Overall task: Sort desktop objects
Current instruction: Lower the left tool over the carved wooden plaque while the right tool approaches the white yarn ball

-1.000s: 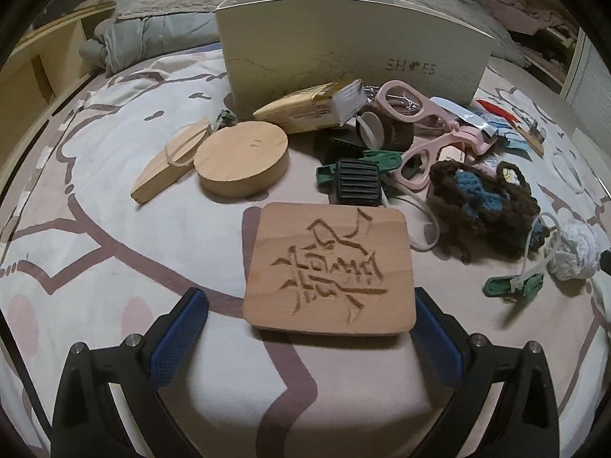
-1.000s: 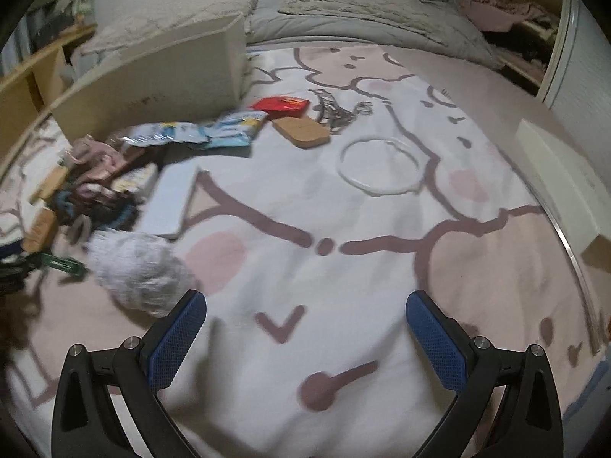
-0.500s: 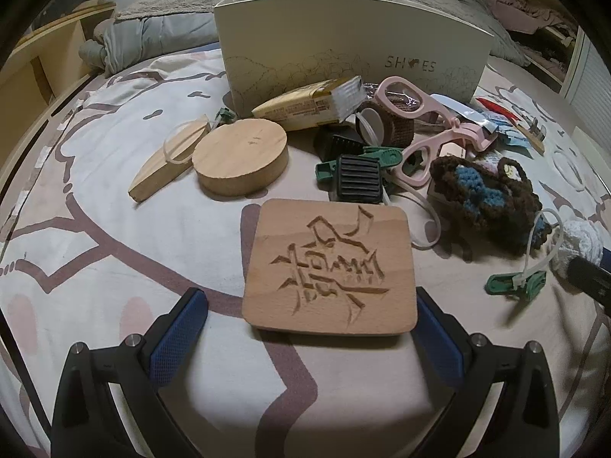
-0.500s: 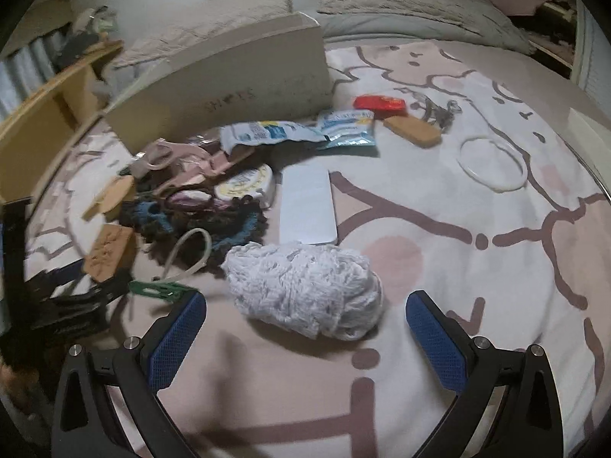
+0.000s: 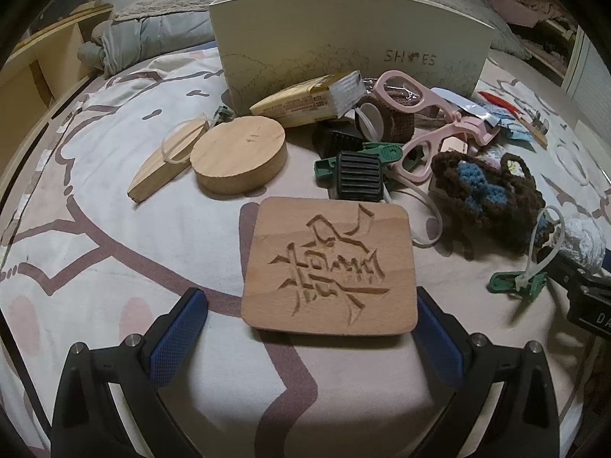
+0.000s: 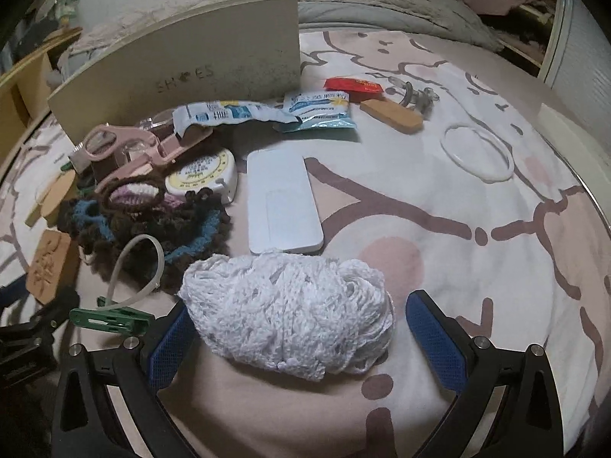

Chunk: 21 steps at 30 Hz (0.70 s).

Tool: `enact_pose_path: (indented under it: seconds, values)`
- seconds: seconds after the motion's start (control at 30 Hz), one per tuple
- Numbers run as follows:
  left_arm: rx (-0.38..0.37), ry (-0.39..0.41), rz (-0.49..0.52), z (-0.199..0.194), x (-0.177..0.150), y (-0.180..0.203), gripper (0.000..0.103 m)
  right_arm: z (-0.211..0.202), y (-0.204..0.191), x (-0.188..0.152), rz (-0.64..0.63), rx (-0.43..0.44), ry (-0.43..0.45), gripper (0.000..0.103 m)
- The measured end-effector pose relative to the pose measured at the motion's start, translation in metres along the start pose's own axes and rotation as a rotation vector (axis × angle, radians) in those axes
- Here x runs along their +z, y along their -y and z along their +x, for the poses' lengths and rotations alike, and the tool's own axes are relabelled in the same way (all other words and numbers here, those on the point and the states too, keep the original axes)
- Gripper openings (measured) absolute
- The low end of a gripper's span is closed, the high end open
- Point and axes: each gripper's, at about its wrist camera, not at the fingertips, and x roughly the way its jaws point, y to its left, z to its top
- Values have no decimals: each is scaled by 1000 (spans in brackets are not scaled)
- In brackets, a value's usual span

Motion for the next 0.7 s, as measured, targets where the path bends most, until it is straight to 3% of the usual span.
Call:
enact_pose_path:
  seconds: [0.7]
  values:
    - [-60,-3,-45,-1,19,-7,103,0,3,-5,19,34,44,103]
